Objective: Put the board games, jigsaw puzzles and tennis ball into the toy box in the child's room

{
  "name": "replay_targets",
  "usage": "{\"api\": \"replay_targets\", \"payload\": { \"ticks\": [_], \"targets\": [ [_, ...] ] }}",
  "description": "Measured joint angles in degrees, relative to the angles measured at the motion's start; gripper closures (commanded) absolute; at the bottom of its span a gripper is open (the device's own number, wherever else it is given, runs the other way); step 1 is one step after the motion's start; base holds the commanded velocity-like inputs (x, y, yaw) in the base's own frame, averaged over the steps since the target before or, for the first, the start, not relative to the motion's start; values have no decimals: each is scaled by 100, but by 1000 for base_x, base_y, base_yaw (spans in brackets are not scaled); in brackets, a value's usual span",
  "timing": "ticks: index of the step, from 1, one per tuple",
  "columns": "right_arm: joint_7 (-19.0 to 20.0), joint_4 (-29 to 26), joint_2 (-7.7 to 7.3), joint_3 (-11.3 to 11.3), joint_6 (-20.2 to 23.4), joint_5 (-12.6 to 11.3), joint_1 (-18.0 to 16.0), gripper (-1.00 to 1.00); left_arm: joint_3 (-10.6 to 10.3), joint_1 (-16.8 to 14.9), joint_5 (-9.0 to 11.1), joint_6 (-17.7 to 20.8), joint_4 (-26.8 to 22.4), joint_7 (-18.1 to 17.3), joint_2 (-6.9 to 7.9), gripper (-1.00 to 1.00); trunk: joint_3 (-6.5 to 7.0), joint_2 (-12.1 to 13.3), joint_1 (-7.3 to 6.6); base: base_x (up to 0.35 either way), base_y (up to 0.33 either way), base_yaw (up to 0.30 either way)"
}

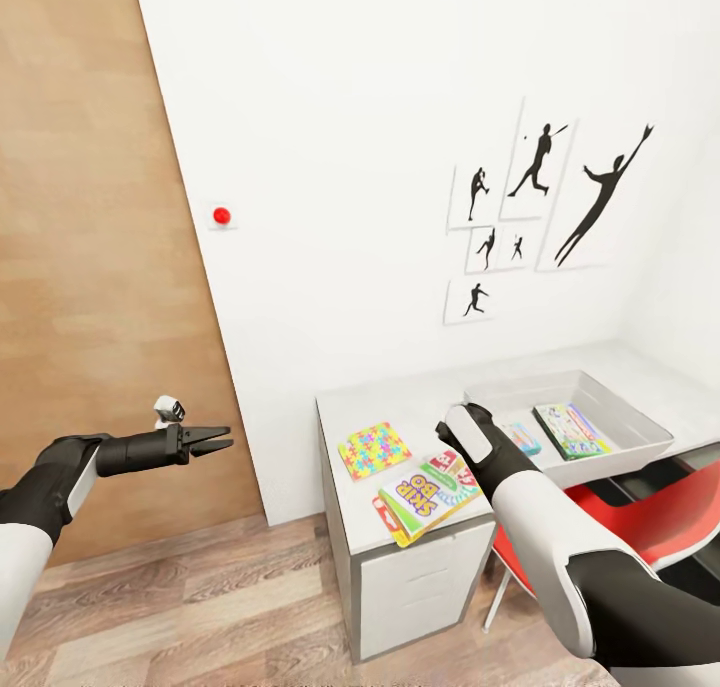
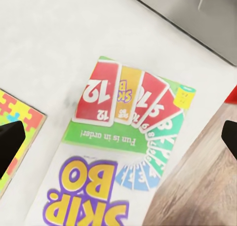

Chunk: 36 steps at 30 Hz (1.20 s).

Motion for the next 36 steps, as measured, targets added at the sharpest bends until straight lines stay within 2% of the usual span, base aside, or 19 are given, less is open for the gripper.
{"api": "replay_targets", "payload": {
  "ticks": [6, 25, 36],
  "targets": [
    [0, 0, 20, -7, 0, 5, 0, -100, 1, 0, 0, 1, 0, 0, 0, -100, -57, 0, 0, 0, 0, 0],
    [13, -29, -50, -7, 0, 9, -48, -100, 1, 0, 0, 1, 0, -2, 0, -100, -236, -1, 0, 0, 0, 0],
    [18, -43, -50, -7, 1, 9, -180, -100, 8, 0, 1, 2, 0, -4, 0, -100, -340, -1, 0, 0, 0, 0]
  ]
}}
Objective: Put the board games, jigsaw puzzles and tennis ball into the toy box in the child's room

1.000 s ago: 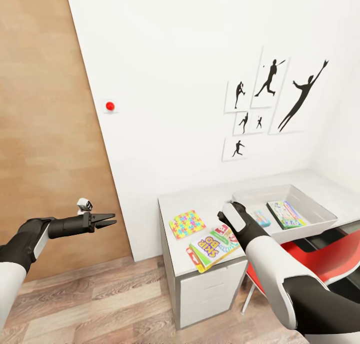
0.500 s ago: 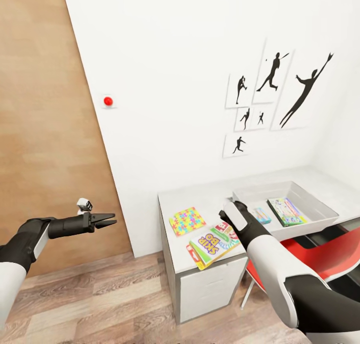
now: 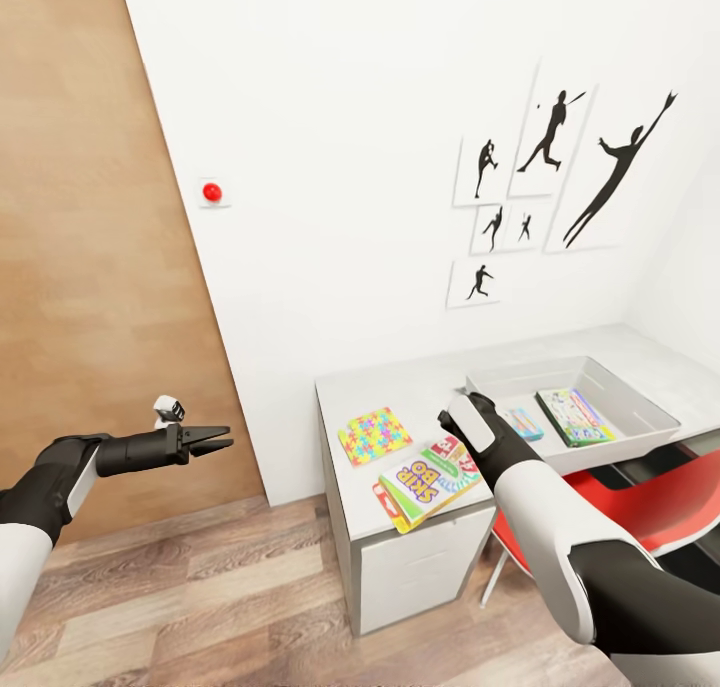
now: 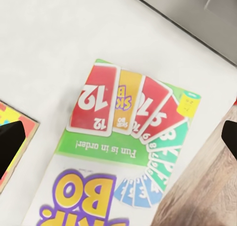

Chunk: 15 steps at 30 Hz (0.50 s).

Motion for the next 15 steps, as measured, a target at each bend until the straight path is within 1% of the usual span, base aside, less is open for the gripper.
{"api": "replay_targets", "payload": {
  "ticks": [7, 11, 15],
  "targets": [
    [0, -1, -2, 0, 0, 0, -19, -100, 1, 0, 0, 1, 0, -4, 20, -100, -66, 0, 0, 0, 14, 0],
    [1, -1, -3, 1, 1, 0, -21, -100, 1, 0, -2, 1, -1, -5, 23, -100, -104, 0, 0, 11, 87, 0],
    [1, -1, -8, 6, 0, 24, -22, -100, 1, 0, -2, -3, 0, -5, 29, -100, -142, -1, -1, 69, 77, 0]
  ]
}}
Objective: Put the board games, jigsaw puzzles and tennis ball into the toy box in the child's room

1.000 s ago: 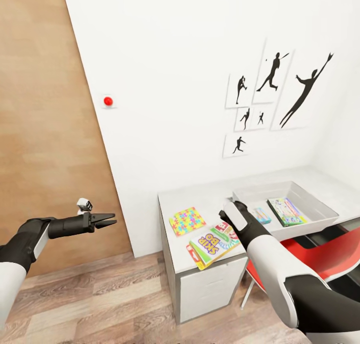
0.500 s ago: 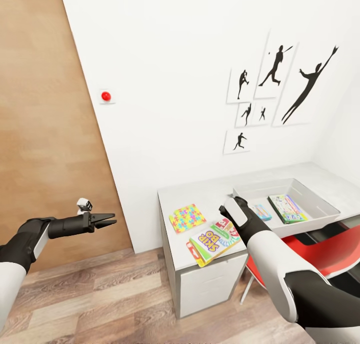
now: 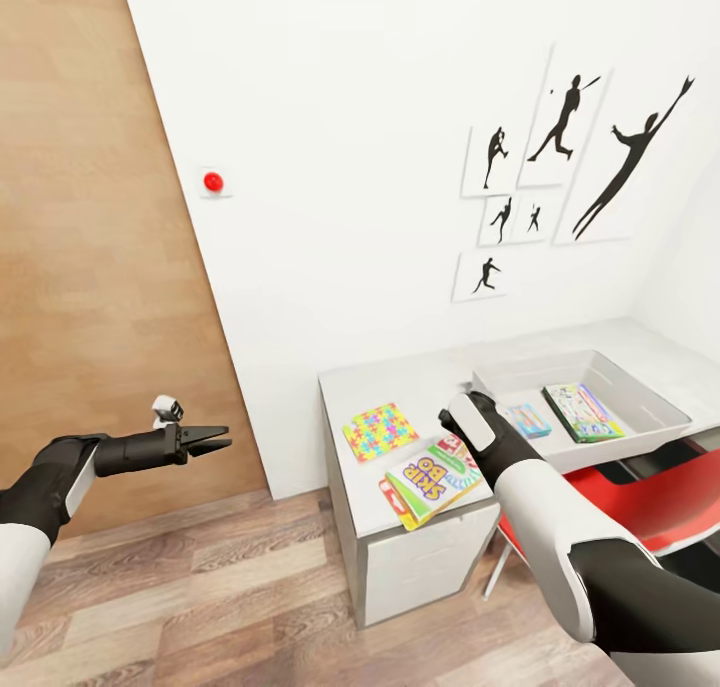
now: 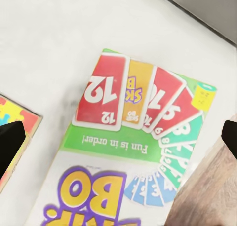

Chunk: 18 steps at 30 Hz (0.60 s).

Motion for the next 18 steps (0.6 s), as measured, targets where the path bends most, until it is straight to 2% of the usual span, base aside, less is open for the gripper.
{"api": "replay_targets", "payload": {
  "ticks": [9, 18],
  "targets": [
    [0, 0, -2, -11, -1, 243, 0, -100, 0, 0, 7, -8, 0, 0, 63, -100, -85, 0, 1, 53, 19, 0],
    [0, 0, -10, -15, -2, 320, -1, -100, 0, 0, 9, -13, 0, -5, 80, -100, -170, 0, 0, 31, 2, 0]
  ]
}}
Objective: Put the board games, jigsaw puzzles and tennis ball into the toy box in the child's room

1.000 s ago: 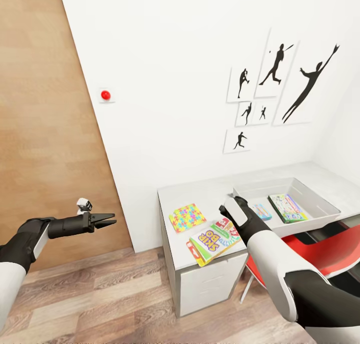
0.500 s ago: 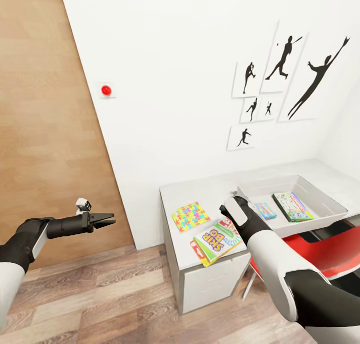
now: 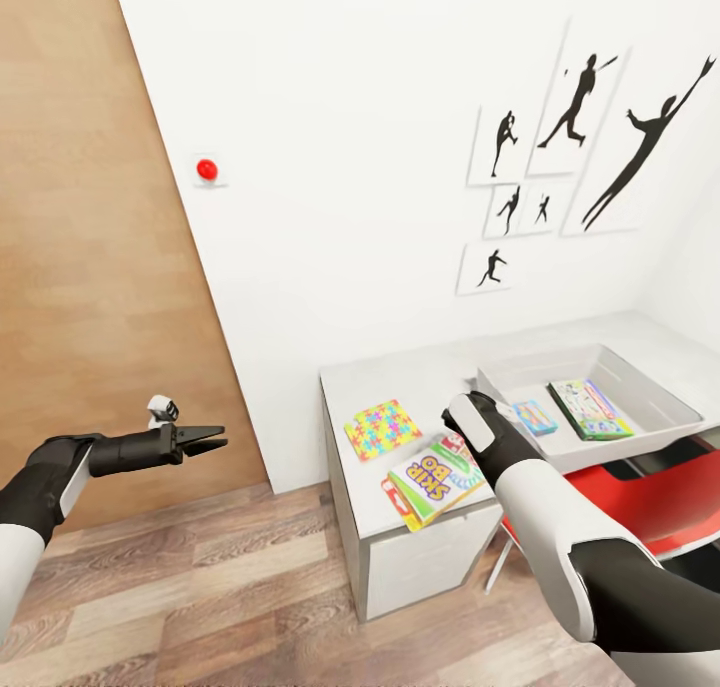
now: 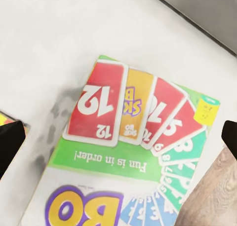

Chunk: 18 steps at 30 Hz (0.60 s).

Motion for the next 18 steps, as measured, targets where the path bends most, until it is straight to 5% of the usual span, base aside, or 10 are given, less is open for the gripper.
{"api": "replay_targets", "payload": {
  "ticks": [18],
  "targets": [
    [0, 7, -27, -1, 0, 15, 0, -100, 0, 0, 0, -1, 0, -4, 0, -100, -170, 0, 1, 74, 0, 0]
  ]
}}
